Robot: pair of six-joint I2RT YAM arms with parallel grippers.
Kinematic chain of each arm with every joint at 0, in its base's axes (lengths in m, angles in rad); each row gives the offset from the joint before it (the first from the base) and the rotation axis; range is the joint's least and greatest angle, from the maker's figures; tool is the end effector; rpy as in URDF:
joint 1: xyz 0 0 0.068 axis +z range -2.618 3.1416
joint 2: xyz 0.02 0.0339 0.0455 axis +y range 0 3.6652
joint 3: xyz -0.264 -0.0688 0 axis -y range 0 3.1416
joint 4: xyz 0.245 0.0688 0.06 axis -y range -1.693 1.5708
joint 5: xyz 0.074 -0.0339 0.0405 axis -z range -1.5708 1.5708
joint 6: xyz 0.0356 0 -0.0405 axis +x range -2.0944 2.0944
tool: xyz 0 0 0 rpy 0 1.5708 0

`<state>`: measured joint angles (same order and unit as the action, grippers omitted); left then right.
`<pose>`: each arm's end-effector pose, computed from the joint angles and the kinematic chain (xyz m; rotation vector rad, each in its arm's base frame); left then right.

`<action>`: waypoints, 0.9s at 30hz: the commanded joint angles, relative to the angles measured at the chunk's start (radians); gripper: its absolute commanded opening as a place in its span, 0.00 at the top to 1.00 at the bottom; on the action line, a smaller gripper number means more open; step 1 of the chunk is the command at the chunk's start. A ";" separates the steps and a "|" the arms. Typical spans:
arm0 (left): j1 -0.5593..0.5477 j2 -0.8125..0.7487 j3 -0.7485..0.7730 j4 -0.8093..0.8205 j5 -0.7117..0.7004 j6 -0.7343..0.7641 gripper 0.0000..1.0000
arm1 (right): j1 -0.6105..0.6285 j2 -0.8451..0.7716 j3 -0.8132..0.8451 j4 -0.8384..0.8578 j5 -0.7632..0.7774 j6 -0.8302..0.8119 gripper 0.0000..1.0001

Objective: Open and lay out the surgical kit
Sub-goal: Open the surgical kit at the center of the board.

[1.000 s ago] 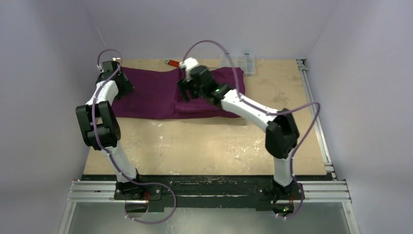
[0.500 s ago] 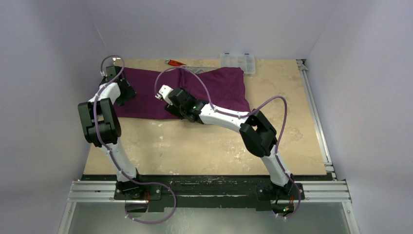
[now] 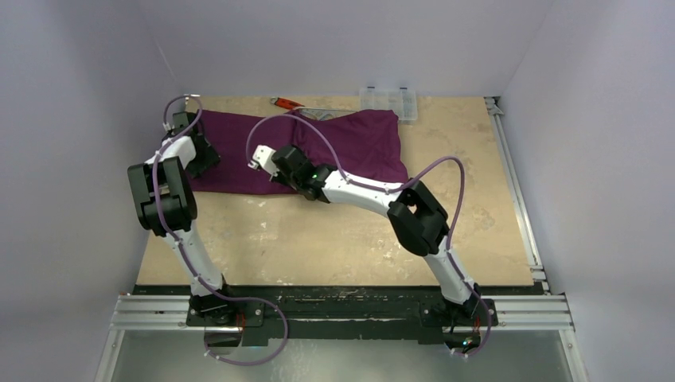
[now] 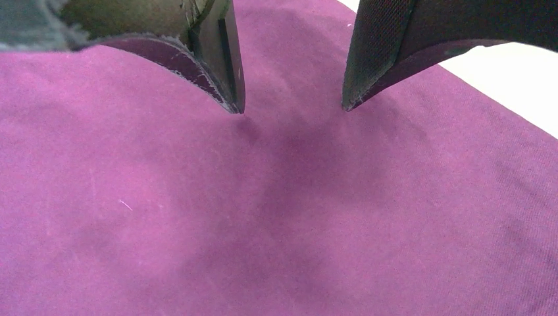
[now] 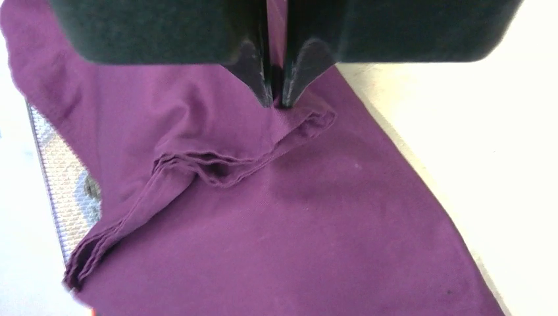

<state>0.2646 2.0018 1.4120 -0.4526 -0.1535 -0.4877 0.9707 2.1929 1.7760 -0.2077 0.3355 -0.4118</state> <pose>0.4062 0.1157 0.1727 -1.0045 2.3963 0.1203 0.2974 0.4138 0.2208 -1.2259 1.7737 -0.0464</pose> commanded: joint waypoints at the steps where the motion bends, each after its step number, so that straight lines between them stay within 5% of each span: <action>1: 0.016 0.015 0.035 0.000 -0.017 -0.013 0.45 | 0.006 0.011 0.067 -0.071 -0.054 0.039 1.00; 14: 0.026 0.040 0.044 -0.014 -0.028 -0.011 0.46 | -0.118 -0.171 0.044 -0.122 -0.118 0.205 1.00; 22: 0.039 0.087 0.092 -0.049 0.012 -0.007 0.46 | -0.389 -0.369 -0.183 -0.152 -0.124 0.314 1.00; 27: 0.040 0.102 0.100 -0.049 0.023 -0.010 0.46 | -0.570 -0.509 -0.392 -0.102 0.010 0.352 1.00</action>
<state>0.2878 2.0651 1.4849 -0.5072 -0.1425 -0.4877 0.4881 1.7676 1.5154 -0.3145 0.2314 -0.1131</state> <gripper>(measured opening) 0.537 0.008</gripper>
